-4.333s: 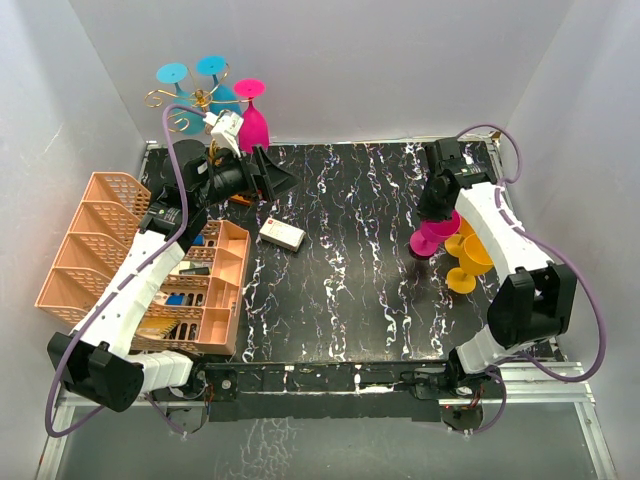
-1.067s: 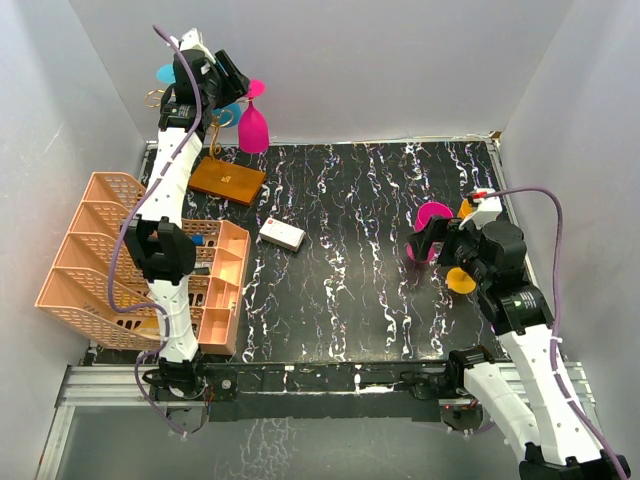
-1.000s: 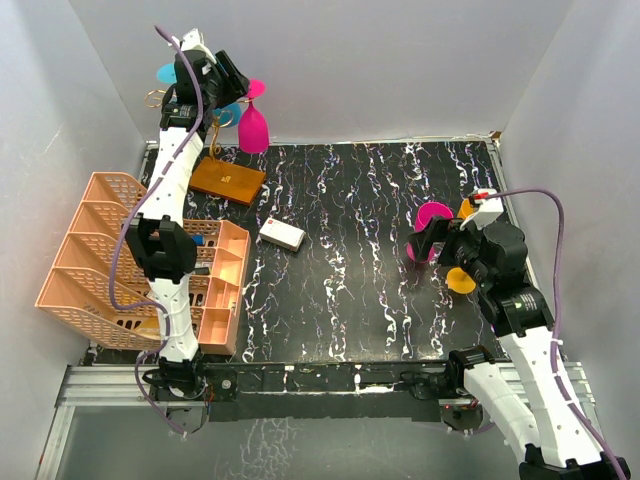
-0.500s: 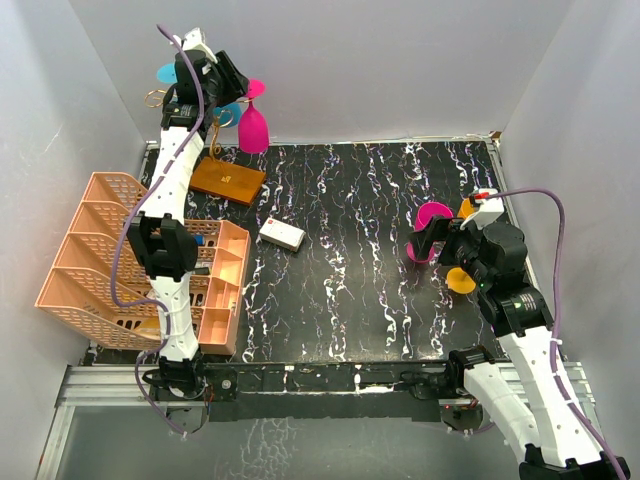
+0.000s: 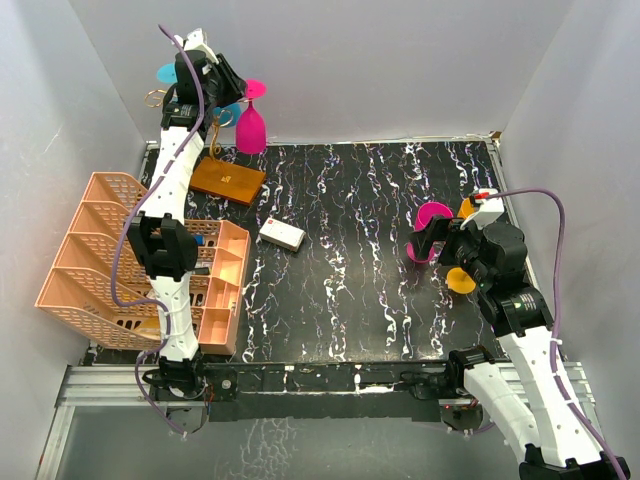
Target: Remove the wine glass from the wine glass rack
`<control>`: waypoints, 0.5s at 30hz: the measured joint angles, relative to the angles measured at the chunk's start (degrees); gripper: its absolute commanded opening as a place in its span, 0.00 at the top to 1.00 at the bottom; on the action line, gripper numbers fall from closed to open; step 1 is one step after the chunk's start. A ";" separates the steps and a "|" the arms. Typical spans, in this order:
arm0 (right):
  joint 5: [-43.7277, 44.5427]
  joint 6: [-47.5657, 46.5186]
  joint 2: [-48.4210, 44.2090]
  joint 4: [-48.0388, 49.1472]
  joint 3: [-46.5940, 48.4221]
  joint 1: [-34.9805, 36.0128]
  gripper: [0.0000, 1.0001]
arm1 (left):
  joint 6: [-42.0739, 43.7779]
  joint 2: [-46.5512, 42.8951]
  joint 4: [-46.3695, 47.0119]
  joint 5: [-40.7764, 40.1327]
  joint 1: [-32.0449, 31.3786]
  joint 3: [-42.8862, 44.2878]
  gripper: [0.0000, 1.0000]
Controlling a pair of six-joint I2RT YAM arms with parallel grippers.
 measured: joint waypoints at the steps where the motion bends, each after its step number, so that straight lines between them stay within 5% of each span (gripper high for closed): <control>1: 0.00 -0.02 0.00 0.00 0.00 0.00 0.01 | 0.02 0.02 -0.11 -0.02 0.00 0.11 0.79; 15: 0.24 0.02 0.02 0.00 0.00 0.00 0.01 | -0.90 0.02 1.09 -0.90 -0.04 1.05 0.96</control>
